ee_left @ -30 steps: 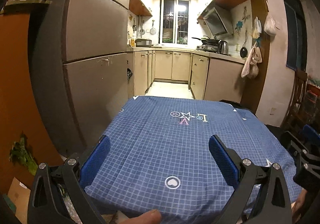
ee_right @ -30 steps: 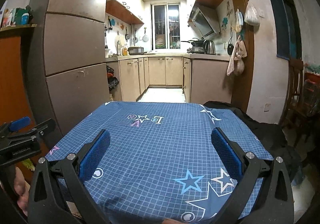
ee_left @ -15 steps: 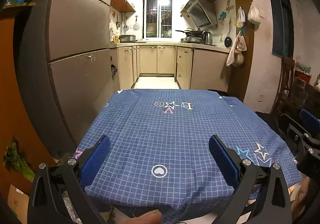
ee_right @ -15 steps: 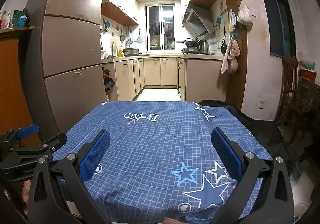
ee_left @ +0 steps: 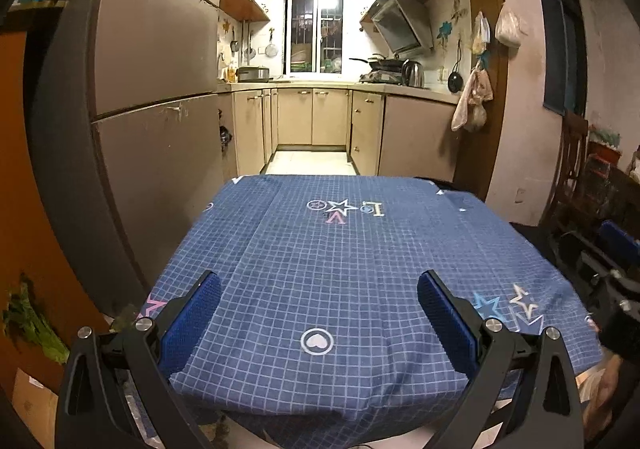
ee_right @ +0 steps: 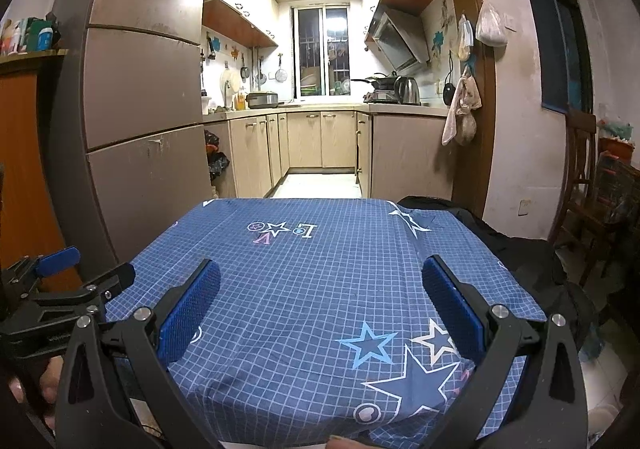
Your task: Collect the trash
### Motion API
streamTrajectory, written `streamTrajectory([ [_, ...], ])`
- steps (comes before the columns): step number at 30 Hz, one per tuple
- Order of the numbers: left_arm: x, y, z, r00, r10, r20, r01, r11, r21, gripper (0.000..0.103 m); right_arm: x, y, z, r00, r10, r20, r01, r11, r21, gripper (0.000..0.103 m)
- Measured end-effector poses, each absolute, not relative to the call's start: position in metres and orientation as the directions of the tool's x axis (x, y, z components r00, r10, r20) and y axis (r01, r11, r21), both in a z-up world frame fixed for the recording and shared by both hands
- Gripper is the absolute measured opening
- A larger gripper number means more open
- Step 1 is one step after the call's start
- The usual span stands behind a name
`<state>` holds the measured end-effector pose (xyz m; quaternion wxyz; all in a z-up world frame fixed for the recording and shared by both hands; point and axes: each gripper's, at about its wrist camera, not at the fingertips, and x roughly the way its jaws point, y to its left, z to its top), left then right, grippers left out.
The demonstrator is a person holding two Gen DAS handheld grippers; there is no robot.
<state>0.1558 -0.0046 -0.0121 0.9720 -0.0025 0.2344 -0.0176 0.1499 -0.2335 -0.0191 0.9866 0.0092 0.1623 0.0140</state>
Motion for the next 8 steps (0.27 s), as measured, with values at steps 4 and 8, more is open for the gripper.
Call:
streamTrajectory([
  [4, 0.1580, -0.0024, -0.0181, 0.883, -0.012, -0.470, 0.004, 1.000, -0.018, 0.098, 0.1503, -0.2338, -0.0199, 0.948, 0.027, -0.318, -0.021, 1.000, 0.022, 0.098],
  [8, 0.1583, -0.0013, -0.0203, 0.886, 0.005, -0.464, -0.015, 1.000, -0.018, 0.098, 0.1519, -0.2357, -0.0219, 0.945, 0.024, -0.326, -0.018, 1.000, 0.023, 0.098],
])
